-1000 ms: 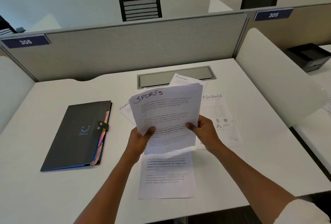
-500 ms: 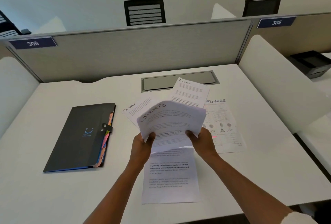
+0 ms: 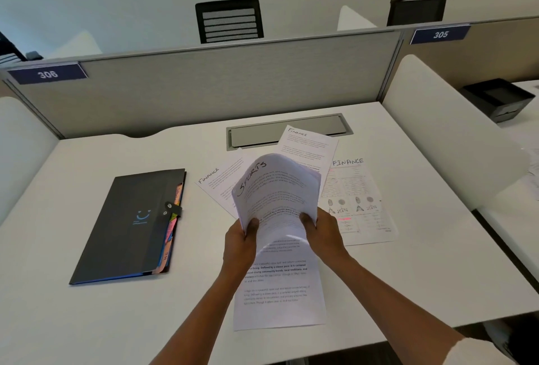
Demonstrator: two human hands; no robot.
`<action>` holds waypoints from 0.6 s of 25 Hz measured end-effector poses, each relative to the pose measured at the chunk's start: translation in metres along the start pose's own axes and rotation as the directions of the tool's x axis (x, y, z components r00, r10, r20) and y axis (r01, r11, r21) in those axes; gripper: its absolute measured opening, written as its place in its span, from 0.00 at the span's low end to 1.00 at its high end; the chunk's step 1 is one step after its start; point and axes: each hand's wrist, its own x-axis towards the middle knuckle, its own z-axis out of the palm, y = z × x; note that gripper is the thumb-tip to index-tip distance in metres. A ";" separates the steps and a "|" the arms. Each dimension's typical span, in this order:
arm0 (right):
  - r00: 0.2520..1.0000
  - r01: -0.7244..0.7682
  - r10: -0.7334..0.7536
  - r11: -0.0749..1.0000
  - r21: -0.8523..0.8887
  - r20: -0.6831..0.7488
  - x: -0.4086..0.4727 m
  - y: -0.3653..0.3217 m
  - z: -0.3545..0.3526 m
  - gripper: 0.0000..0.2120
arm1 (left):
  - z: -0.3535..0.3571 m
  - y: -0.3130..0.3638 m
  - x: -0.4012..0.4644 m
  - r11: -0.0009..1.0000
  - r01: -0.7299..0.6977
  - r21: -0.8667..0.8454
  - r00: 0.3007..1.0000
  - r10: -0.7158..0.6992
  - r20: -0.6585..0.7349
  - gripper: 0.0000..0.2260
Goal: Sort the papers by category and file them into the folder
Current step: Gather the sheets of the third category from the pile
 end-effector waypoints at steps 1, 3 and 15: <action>1.000 -0.005 0.005 1.000 -0.015 0.010 -0.002 -0.001 0.001 0.11 | 0.001 -0.001 0.000 0.999 -0.003 0.037 1.000 0.003 0.015 0.06; 0.998 -0.038 0.040 0.997 -0.064 0.039 -0.007 0.003 0.004 0.12 | 0.002 -0.003 -0.003 0.991 0.003 0.133 0.998 -0.012 0.065 0.05; 0.982 -0.110 0.137 0.975 -0.192 0.132 -0.017 0.008 0.014 0.08 | 0.012 -0.008 -0.015 0.970 -0.051 0.237 0.986 0.012 0.164 0.05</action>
